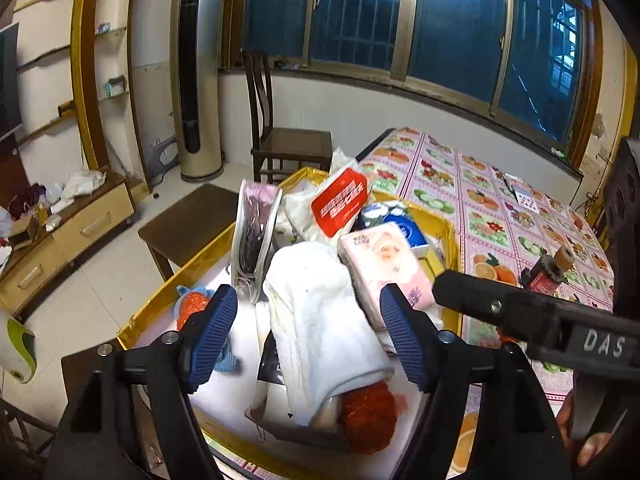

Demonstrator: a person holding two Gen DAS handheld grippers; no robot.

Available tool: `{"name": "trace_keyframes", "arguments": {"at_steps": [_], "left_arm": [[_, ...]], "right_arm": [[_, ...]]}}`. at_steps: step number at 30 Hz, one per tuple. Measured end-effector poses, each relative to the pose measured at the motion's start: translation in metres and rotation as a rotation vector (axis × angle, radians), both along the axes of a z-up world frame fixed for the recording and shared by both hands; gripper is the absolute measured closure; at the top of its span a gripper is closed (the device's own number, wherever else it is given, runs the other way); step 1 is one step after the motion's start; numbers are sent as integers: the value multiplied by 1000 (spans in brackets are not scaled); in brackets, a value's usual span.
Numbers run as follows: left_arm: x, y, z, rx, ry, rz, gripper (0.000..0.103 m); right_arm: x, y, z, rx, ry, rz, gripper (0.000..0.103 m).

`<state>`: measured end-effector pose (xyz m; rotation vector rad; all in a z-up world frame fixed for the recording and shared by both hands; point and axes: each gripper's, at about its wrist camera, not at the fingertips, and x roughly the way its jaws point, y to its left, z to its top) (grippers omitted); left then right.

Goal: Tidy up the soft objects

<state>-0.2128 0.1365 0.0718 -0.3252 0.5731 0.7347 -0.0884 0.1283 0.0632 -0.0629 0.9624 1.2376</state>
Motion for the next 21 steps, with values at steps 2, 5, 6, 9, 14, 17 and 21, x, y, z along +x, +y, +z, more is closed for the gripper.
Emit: {"name": "trace_keyframes", "arguments": {"at_steps": [2,5,6,9,14,17,21], "left_arm": [[1,-7,3,27,10,-2,28],[5,-13,3,27,15,-16,24],[6,-15,3,29,19,-19,24],[9,-22,1,39,28,-25,24],[10,-29,0,47,45,-17,24],[10,-30,0,53,51,-8,24],[12,-29,-2,52,71,4,24]], "right_arm": [[-5,-12,6,12,-40,-19,25],[-9,-29,13,38,-56,-31,25],[-11,-35,15,44,-62,-40,25],[-14,-50,19,64,-75,-64,23],[-10,-65,19,77,-51,-79,23],[-6,-73,18,84,-38,-90,23],[-3,-81,13,83,-18,-102,23]]}}
